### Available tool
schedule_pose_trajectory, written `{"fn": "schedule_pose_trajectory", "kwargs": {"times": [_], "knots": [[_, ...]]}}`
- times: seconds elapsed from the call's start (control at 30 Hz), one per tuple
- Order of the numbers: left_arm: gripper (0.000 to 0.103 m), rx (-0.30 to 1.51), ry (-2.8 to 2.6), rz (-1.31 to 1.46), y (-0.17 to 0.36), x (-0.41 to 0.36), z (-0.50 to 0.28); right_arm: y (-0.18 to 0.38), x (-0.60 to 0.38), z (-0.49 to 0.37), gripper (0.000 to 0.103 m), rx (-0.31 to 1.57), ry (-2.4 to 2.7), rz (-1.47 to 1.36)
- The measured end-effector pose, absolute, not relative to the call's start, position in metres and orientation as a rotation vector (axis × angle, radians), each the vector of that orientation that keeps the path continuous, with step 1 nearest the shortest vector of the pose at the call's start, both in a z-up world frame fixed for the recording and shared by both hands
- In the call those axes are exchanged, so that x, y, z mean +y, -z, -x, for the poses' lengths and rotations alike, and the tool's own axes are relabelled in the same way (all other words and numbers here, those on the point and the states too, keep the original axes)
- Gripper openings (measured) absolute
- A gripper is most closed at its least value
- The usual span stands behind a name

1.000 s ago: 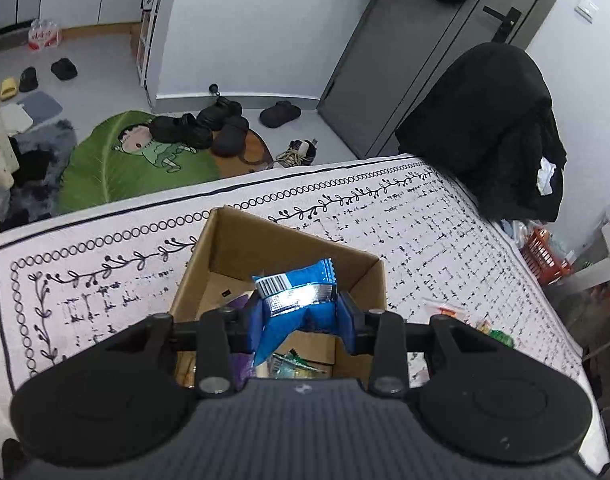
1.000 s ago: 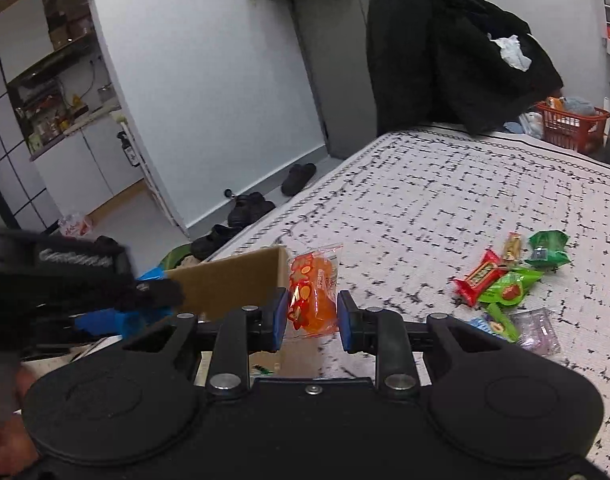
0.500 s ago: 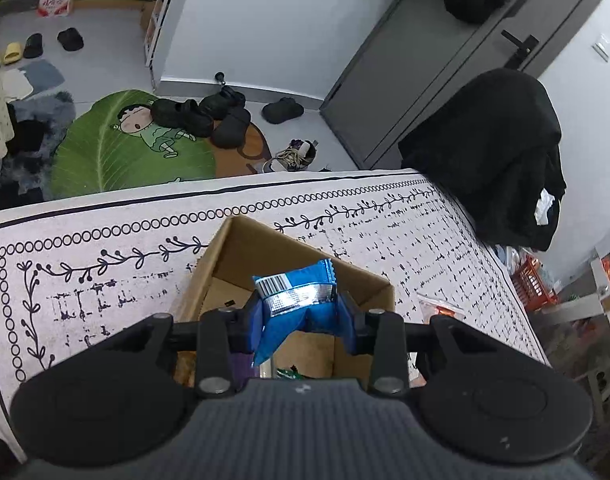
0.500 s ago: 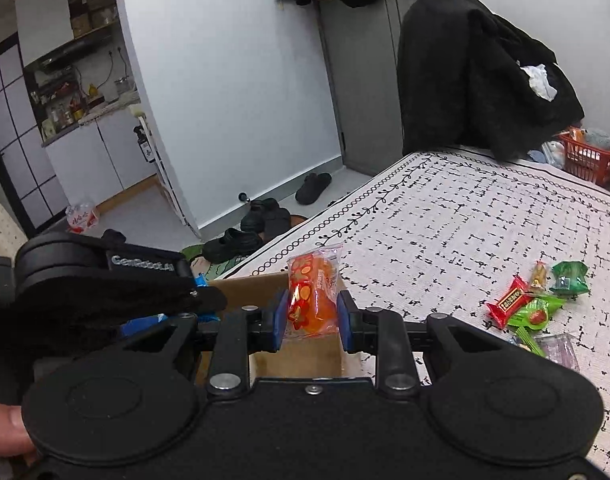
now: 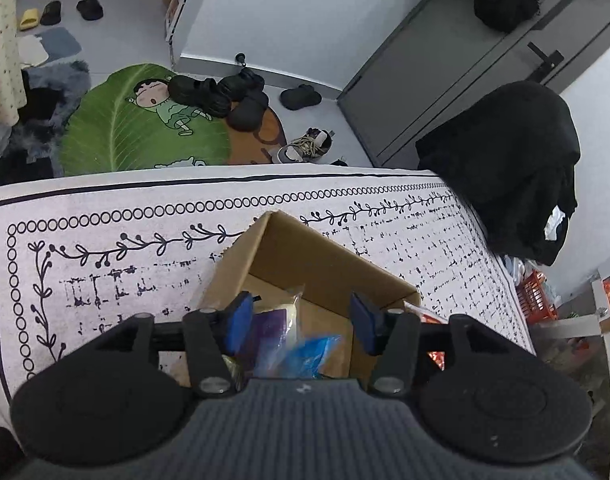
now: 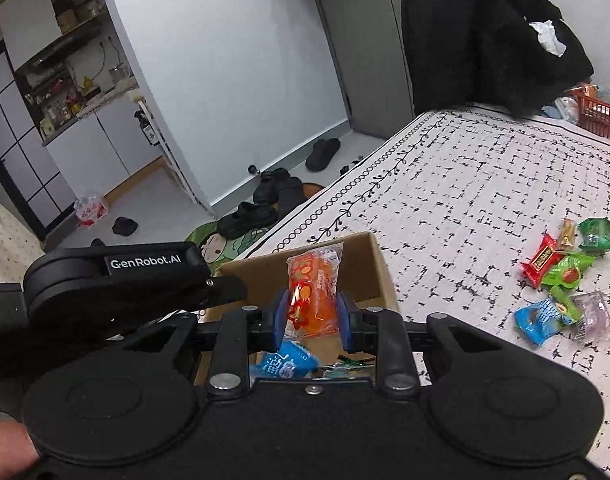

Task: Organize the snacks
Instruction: 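Open both tools to drop the snacks into the cardboard box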

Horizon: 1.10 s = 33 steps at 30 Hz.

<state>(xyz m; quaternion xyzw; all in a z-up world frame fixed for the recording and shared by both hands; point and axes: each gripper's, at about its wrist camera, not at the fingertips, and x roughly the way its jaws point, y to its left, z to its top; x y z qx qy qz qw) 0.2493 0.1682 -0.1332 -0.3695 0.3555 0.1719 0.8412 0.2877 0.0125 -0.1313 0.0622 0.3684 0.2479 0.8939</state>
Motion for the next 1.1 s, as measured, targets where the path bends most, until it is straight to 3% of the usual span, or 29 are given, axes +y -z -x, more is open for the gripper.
{"fn": "schedule_pose_trajectory", "kwargs": {"times": [0.13, 0.43, 0.57, 0.87, 1.1], "knots": [[0.067, 0.741, -0.368, 0.785, 0.131, 0.173, -0.246, 0.129, 0.019, -0.289, 0.026, 0.772, -0.512, -0.119], [0.081, 0.727, -0.364, 0.835, 0.129, 0.186, -0.239, 0.124, 0.024, -0.297, 0.032, 0.805, -0.533, -0.127], [0.084, 0.731, -0.358, 0.841, 0.127, 0.187, -0.241, 0.119, 0.019, -0.296, 0.046, 0.795, -0.518, -0.124], [0.09, 0.729, -0.289, 0.792, 0.121, 0.168, -0.247, 0.113, -0.02, -0.293, 0.052, 0.793, -0.443, -0.133], [0.103, 0.708, -0.261, 0.739, 0.113, 0.149, -0.247, 0.107, -0.058, -0.289, 0.061, 0.78, -0.38, -0.124]]}}
